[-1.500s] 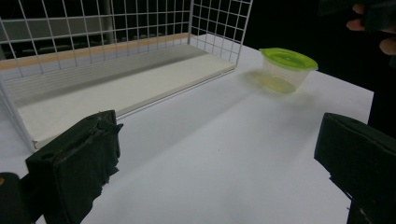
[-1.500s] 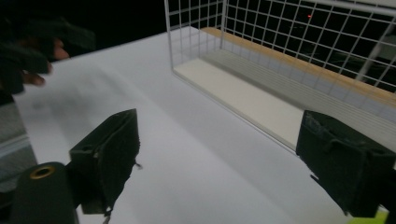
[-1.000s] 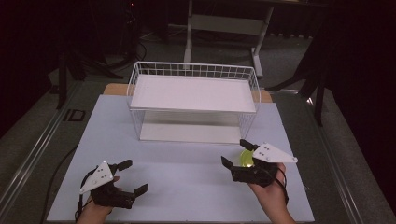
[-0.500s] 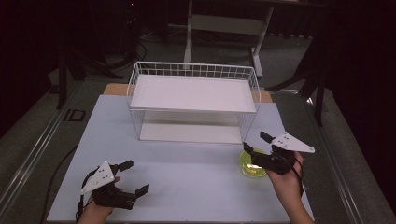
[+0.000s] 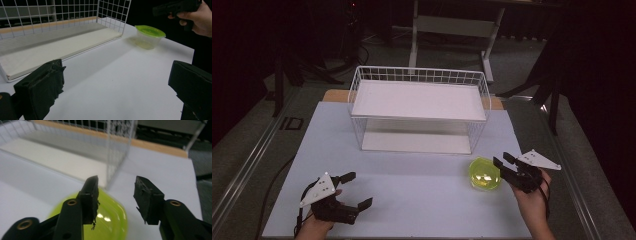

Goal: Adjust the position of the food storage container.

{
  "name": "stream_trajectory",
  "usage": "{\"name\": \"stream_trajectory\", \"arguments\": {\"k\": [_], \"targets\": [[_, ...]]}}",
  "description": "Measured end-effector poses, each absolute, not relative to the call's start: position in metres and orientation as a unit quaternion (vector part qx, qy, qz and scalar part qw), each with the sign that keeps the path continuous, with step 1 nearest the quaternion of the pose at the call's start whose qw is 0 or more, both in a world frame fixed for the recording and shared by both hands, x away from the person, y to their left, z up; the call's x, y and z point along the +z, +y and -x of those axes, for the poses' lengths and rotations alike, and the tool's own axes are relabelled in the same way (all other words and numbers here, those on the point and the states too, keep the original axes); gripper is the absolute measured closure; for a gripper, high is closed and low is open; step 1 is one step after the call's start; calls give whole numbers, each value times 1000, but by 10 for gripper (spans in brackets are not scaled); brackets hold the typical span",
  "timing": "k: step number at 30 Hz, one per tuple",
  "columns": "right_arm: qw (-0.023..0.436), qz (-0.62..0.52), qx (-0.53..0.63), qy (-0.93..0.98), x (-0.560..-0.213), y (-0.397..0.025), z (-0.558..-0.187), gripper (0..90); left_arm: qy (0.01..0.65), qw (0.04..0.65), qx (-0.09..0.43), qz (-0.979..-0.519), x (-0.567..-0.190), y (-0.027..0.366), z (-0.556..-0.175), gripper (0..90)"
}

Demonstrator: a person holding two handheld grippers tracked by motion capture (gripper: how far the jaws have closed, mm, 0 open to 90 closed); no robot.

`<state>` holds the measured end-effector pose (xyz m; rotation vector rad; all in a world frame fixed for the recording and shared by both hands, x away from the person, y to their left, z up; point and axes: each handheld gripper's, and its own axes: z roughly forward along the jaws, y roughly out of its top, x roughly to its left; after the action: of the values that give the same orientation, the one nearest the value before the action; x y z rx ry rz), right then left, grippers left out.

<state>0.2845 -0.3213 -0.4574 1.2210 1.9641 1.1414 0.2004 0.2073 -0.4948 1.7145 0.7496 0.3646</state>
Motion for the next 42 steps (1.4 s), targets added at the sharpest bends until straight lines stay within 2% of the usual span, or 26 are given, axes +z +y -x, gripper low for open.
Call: {"name": "stream_trajectory", "arguments": {"k": [7,10,25,36,42], "targets": [[271,-481,394,735,-476,-339,-282,856,320,580,154,-733,-495,206,-201,10],[266,-487,378,741,-485,-342,-280,898,320,580,153,-734,-495,206,-201,11],[209,-513,341,760,-521,-334,-277,900,321,577,153,-735,-496,206,-201,11],[175,-489,346,781,-525,-312,-279,900,318,578,153,-736,-495,203,-201,10],[172,-469,340,797,-522,-294,-283,900,319,577,154,-735,-495,203,-202,10]]}}
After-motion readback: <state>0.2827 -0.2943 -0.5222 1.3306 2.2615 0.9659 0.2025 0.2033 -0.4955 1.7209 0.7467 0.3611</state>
